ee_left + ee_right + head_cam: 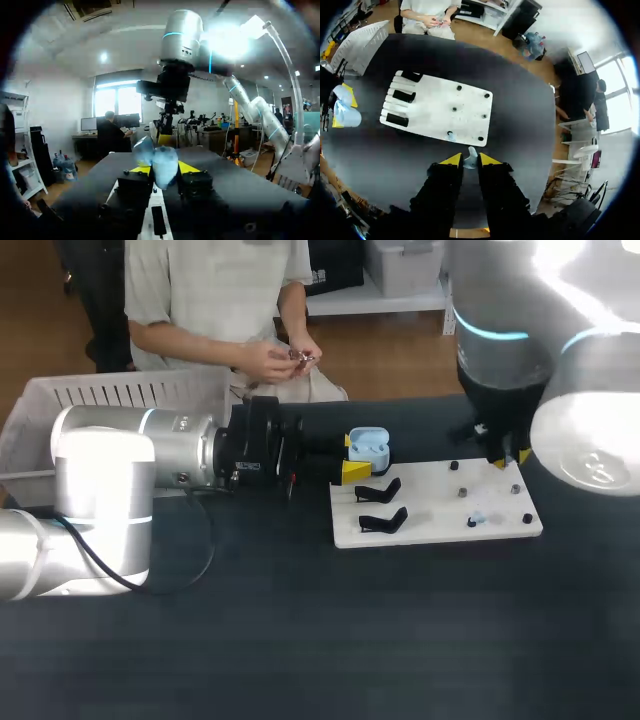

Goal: Pick up each earbud case from the left stands, insert the matching earbuds, close the lid, and place the case in the box.

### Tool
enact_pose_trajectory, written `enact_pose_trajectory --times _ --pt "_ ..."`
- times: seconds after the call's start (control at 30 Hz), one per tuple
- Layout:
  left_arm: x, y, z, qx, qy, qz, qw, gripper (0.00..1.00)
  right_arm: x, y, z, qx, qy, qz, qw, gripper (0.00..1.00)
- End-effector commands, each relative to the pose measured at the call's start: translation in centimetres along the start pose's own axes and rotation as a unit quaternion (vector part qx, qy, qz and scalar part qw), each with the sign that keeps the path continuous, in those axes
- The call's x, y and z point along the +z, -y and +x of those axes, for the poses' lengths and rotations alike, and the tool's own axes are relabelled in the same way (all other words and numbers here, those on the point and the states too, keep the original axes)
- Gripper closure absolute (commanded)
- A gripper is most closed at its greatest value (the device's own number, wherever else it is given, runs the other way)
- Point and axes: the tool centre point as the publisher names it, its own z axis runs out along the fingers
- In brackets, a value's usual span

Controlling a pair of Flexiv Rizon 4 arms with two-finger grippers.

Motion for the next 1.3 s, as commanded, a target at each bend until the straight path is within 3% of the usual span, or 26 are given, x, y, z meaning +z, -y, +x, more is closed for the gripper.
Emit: enact_pose_trajectory --times 0.03,0.27,0.87,1.03,1.1,1.3 --pt "0.0 -0.1 0.0 0.0 0.0 0.001 1.0 1.0 -5.2 -1.5 -0.6 -0.011 -0.033 -0.011 0.999 1.0" --pt "0.0 -0.1 0.0 0.0 0.0 0.001 1.0 1.0 -6.2 -4.0 -1.0 -0.043 -0.072 -0.063 0.994 1.0" --pt "0.0 -0.1 0.0 0.0 0.0 0.001 1.0 1.0 -6.3 -4.5 -1.1 -0.057 -0.065 -0.062 0.994 1.0" --pt "0.0 -0.1 0.0 0.0 0.0 0.001 1.0 1.0 -7.5 -5.6 -2.7 0.081 -0.062 -0.083 0.991 1.0" --pt "0.0 -0.1 0.0 0.0 0.0 0.001 1.0 1.0 -8.1 -5.8 -3.1 0.141 -0.078 -0.104 0.982 1.0" --pt "0.0 -0.1 0.0 0.0 0.0 0.001 1.0 1.0 -8.0 -6.9 -3.4 0.212 -0.131 -0.117 0.961 1.0"
